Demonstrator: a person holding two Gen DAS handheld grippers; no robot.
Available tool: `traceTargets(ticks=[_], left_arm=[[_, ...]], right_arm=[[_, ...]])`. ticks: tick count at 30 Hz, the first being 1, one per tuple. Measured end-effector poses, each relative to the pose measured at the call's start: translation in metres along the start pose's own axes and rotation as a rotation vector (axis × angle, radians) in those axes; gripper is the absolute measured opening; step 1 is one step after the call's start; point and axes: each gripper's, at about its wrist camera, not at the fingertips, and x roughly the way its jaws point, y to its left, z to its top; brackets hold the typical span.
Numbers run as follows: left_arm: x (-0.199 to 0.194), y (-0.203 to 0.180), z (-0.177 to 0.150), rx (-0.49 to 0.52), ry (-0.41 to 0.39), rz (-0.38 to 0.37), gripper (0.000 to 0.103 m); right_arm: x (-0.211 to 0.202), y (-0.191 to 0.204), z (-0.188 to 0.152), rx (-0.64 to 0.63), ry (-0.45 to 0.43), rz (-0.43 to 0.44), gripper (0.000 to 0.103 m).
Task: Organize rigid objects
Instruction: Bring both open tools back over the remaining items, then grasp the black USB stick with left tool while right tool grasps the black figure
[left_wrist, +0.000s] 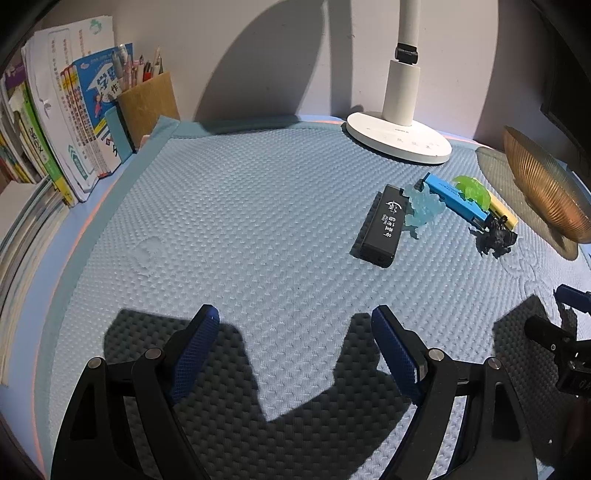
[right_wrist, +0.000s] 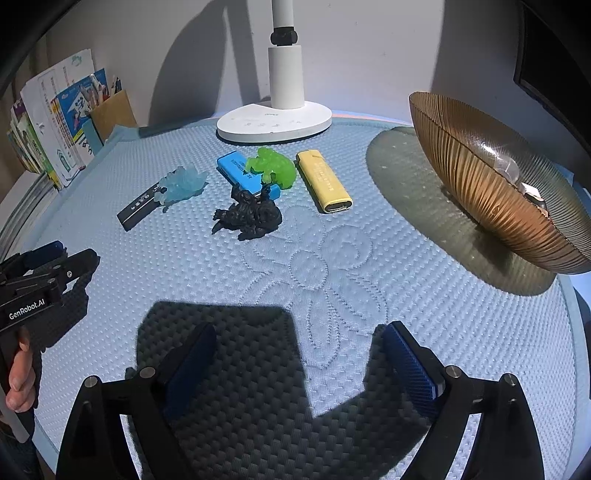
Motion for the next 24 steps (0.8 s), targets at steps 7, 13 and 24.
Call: traceTargets(ticks=[7, 13, 24], left_arm=[[-0.014, -0.022, 0.016, 0.128, 0.031, -0.097, 0.084], [0.006, -0.031, 0.050, 0.169, 0.026, -0.160, 0.070], [0.042, -0.051, 0.057, 0.233, 0.062, -0.207, 0.027]], right_arm=[[-0.002, 0.014, 0.027, -0.055, 0.099, 0.022, 0.092], [0.012, 0.011, 0.056, -0.027, 0.031, 0.053, 0.090], [0.040, 0.024, 0.061, -0.090, -0.029, 0.029, 0.034]])
